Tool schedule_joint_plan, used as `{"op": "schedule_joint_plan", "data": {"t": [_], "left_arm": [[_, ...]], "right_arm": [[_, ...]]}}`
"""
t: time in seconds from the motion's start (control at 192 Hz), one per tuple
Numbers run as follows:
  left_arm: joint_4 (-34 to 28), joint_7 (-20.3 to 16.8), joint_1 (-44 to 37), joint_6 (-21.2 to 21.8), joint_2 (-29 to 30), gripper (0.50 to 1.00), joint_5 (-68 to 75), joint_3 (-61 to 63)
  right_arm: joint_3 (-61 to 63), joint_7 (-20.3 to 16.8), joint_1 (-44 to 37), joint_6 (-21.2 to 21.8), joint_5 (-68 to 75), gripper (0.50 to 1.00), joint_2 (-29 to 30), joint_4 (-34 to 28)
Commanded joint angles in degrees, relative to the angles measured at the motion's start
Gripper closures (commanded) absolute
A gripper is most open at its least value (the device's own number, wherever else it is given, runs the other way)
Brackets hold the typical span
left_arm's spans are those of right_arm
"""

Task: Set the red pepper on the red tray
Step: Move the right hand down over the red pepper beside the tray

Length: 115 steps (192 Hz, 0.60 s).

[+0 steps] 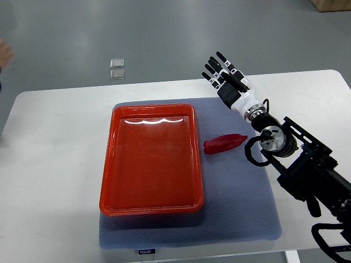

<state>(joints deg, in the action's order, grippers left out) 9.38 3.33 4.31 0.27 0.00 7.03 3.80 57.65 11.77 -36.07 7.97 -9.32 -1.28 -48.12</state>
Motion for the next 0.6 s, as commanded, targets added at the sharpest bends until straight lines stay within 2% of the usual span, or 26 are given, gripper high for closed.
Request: {"op": "schedule_joint_plan", "data": {"t": [0.0,0.281,0.343,0.478,0.593], "left_arm": [[0.02,0.01,0.00,0.00,0.00,0.500,0.00,-0.03],[0.02,0.01,0.00,0.00,0.00,0.500,0.00,-0.03],[0.02,0.01,0.00,-0.09,0.00,0.500,0.00,-0.03],[0.02,0.01,0.00,-0.09,0.00,0.500,0.00,-0.03],[0.11,0.01,0.00,-0.09,0.00,0.500,0.00,-0.03]], "right_arm": [[0.01,0.01,-0.05,0.11,0.00,0.587,-0.04,-0.05],[-0.52,-0.35,-0.31,0.64,-0.44,0.587,-0.30,-0.05],[-1.84,-0.52,-0.58,2.13,-2.20,0.585,-1.09,-0.14],[-8.17,-0.52,-2.95,5.47,-10.99,0.585,-5.84,-0.49],[-16.60,-0.61,-8.31,10.84,-14.59,0.585,-12.87,-1.54]]}}
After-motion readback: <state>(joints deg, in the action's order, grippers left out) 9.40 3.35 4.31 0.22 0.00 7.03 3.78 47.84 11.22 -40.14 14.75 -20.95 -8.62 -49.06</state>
